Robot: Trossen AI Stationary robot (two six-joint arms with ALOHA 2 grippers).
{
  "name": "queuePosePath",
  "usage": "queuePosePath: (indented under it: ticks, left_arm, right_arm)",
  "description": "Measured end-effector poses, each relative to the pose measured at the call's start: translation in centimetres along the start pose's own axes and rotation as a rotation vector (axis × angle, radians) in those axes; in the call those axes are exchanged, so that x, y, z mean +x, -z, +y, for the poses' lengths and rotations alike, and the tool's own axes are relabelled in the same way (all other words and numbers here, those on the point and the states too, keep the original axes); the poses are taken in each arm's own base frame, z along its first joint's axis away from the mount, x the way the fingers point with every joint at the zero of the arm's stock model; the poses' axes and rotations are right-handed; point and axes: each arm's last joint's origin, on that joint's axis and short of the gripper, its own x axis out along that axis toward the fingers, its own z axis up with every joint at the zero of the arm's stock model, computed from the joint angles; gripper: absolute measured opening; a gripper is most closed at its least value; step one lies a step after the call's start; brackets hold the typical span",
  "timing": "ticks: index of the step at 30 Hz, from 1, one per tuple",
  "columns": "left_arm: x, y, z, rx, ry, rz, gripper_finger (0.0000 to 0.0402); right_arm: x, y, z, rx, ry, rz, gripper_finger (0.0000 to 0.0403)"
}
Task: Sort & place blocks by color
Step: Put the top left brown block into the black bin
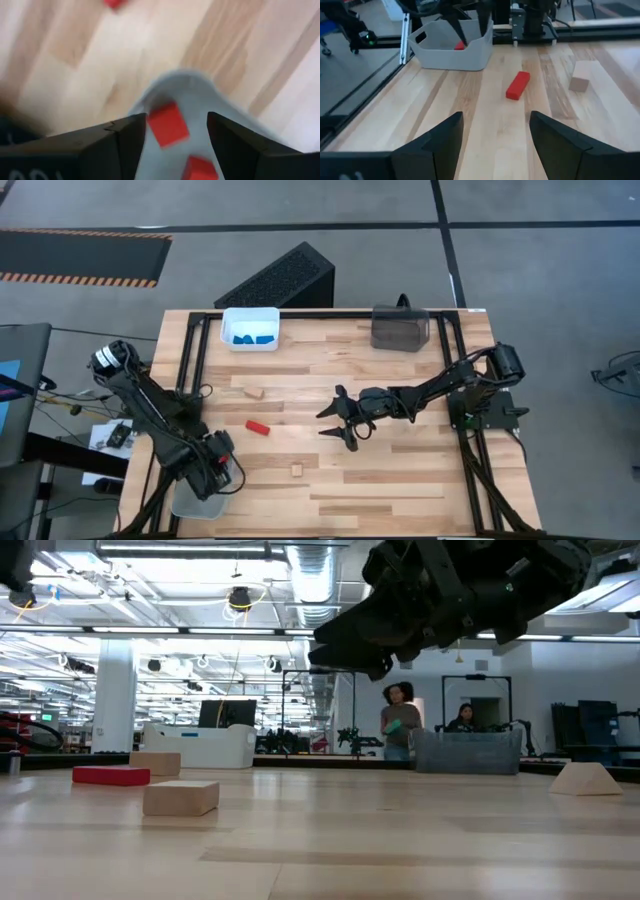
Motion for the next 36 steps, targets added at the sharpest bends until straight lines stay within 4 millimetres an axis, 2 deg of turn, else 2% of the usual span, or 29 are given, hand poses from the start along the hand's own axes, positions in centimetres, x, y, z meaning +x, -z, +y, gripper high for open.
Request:
queuePosePath:
  ticks: [7, 10, 12, 17, 23, 26, 30, 36]
  left_arm:
    - [-0.9, -1.6, -0.4, 0.083, -0.013, -0.227, 0.0201]
    - [-1.4, -2.0, -0.4, 0.129, -0.047, -0.337, 0.0201]
    - [-1.6, -2.2, -0.2, 0.161, -0.086, -0.402, 0.0201]
    - [-1.9, -3.1, 0.5, 0.175, -0.186, -0.500, 0.0201]
    - [-2.2, -3.2, 1.1, 0.225, -0.267, -0.533, 0.0201]
    - [-2.1, -2.8, 1.4, 0.280, -0.309, -0.589, 0.0201]
    - [-1.1, -1.9, 2.0, 0.374, -0.358, -0.585, 0.0201]
    - [-0.6, -1.7, 3.4, 0.392, -0.408, -0.614, 0.0201]
  right_arm:
    - [0.0, -0.9, -0.1, 0.035, 0.003, -0.088, 0.0255]
    - [1.1, -0.7, -0.6, 0.013, 0.064, -0.123, 0.0255]
    - [2.6, -0.3, -1.2, 0.005, 0.084, -0.112, 0.0255]
    - [8.3, -0.2, -3.5, -0.004, 0.116, -0.080, 0.0255]
    - [13.9, -1.0, -6.5, 0.021, 0.179, 0.103, 0.0255]
    - [15.7, -1.7, -8.5, 0.071, 0.219, 0.158, 0.0255]
    - [17.1, -2.6, -11.1, 0.149, 0.267, 0.176, 0.0256]
    - [18.6, -1.9, -13.7, 0.172, 0.304, 0.211, 0.0256]
